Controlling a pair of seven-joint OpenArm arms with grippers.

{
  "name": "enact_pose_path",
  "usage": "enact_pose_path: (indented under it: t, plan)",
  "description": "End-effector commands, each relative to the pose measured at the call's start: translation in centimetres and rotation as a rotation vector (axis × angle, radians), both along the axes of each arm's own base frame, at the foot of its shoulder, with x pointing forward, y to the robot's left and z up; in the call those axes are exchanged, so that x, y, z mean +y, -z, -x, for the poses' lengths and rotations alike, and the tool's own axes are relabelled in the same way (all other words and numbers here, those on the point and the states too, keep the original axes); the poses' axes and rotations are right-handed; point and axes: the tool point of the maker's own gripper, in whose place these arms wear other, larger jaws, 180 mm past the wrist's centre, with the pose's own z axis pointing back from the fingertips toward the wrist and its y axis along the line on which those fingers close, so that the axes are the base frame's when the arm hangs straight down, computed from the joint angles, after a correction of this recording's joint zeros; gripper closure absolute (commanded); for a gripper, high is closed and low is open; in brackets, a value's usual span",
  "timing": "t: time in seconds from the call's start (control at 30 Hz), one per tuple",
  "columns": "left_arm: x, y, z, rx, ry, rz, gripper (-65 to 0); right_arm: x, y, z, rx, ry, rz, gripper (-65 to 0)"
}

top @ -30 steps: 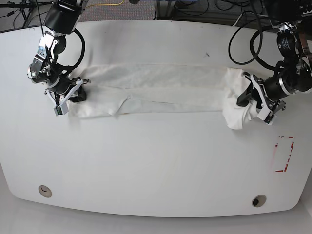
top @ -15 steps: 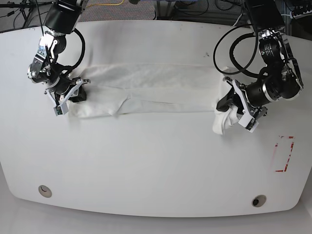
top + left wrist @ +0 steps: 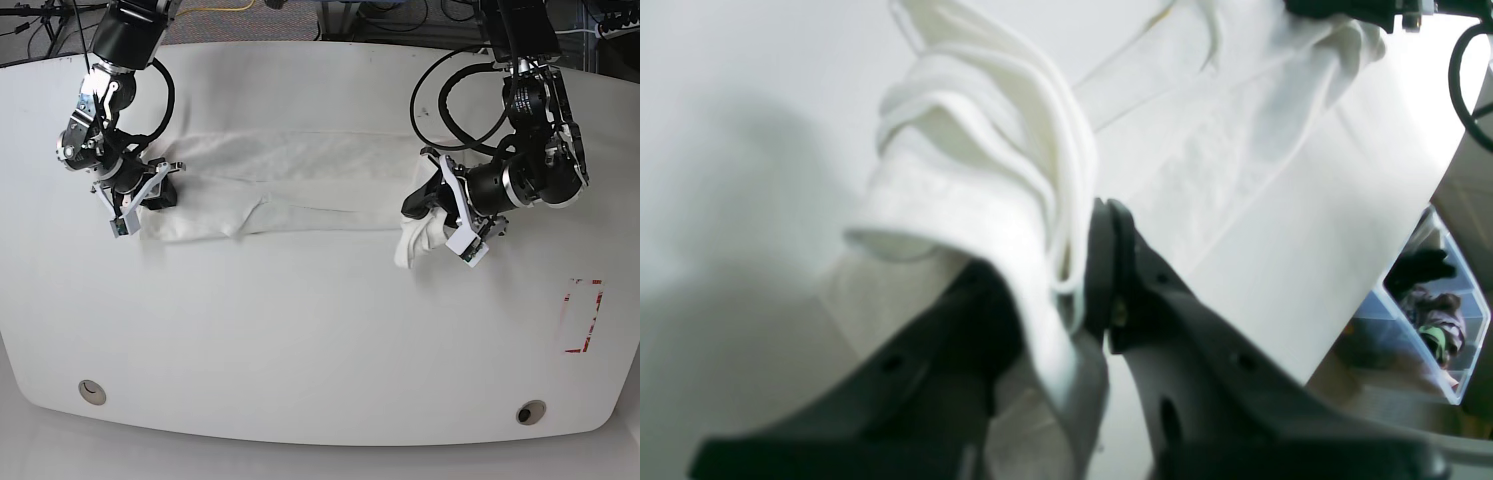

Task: Fold the T-shirt properly
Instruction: 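Drag the shirt end with the left gripper toward the right gripper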

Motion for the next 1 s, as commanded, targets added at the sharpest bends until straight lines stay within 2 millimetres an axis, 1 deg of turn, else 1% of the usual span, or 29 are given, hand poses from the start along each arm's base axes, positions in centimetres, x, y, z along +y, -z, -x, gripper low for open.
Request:
enact_pose_path:
  t: [0.0,0.1,0.2,0.23,0.4,0.43,0.47,0.6,0.67,0.73,0.8,0.87,0.97]
  plan:
    - [-0.7,-1.6,-0.7,-0.053,0.006,0.044,-5.1,-0.7,1.6,1.9,0.111,-0.008,0.053,-13.8]
    - [-0.8,-1.6,-0.7,-0.055,0.008,0.044,-10.4,-0.7,1.6,1.9,0.111,-0.008,0.053,-13.8]
    - [-0.9,-1.6,-0.7,-0.055,0.009,0.046,-19.4,-0.7,1.6,1.9,0.111,-0.008,0.053,-13.8]
    - [-1.0,-1.7,-0.7,-0.054,0.011,0.052,-23.5,-0.7,1.6,1.9,0.111,-0.008,0.053,-13.8]
    - [-2.2,-1.8,-0.4,-0.044,0.023,0.082,-35.8,-0.7,1.6,1.9,0.111,-0.008,0.053,-13.8]
    - [-2.4,-1.7,-0.3,-0.037,0.03,0.082,-36.9,-0.7,1.5,1.9,0.11,-0.009,0.054,-13.8]
    - [-3.0,-1.8,-0.1,-0.027,0.047,0.092,-37.8,-0.7,1.5,1.9,0.11,-0.009,0.054,-13.8]
    - [-5.8,-4.0,-0.3,-0.067,0.121,0.179,-37.9,-0.7,1.5,1.8,0.109,-0.009,0.054,-13.8]
    - [-6.6,-4.8,0.0,-0.079,0.154,0.215,-37.9,-0.7,1.5,1.8,0.109,-0.009,0.054,-13.8]
    - [-6.8,-5.2,0.0,-0.089,0.166,0.235,-37.9,-0.7,1.5,1.8,0.109,-0.009,0.054,-13.8]
    - [-6.5,-5.5,-0.2,-0.095,0.159,0.241,-37.9,-0.7,1.5,1.8,0.109,-0.009,0.054,-13.8]
    - [-5.6,-5.8,-1.0,-0.114,0.14,0.225,-37.9,-0.7,1.5,1.9,0.11,-0.009,0.054,-13.8]
    - [-3.4,-6.0,-1.8,-0.133,0.11,0.179,-37.9,-0.7,1.5,1.9,0.11,-0.009,0.054,-13.8]
